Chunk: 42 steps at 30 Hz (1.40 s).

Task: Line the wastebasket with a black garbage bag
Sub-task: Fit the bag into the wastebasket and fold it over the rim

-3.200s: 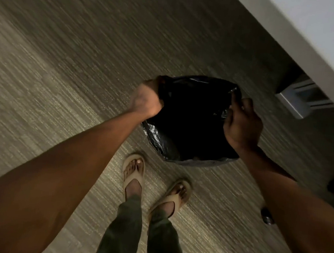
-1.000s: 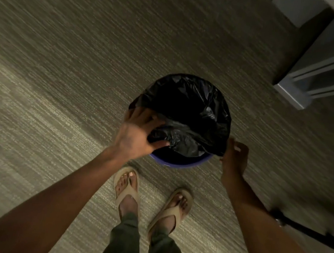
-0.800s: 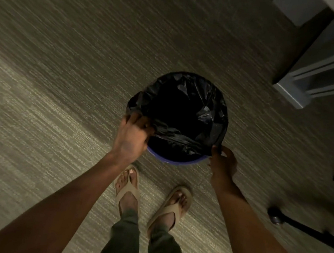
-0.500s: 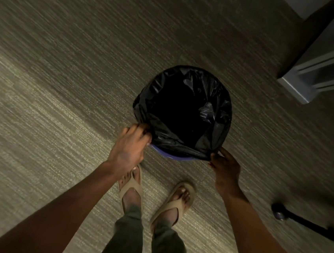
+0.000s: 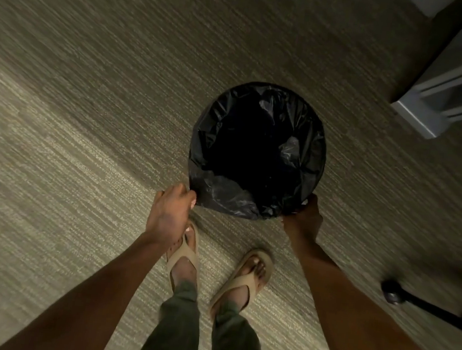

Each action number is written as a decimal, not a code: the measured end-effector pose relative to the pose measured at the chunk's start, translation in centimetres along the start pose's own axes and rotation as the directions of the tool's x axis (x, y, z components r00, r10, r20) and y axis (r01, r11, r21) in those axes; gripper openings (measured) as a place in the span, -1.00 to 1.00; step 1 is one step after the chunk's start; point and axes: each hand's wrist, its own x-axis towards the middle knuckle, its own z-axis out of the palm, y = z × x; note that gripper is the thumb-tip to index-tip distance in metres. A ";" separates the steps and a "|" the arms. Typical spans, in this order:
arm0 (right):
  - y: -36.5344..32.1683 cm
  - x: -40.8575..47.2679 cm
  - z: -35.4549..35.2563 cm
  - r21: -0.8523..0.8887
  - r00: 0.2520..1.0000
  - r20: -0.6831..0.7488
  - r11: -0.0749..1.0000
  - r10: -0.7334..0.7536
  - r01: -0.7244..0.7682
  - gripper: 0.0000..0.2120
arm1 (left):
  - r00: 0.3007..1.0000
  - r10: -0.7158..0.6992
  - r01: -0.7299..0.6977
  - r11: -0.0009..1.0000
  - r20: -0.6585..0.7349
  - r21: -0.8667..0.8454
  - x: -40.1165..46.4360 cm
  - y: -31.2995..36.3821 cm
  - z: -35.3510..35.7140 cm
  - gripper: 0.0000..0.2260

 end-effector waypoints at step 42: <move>-4.7 4.7 -1.8 0.576 0.952 0.304 0.789 0.037 -0.215 -0.20 | 0.923 -0.265 0.266 -0.089 0.280 -0.960 5.8 4.5 -2.8 -0.36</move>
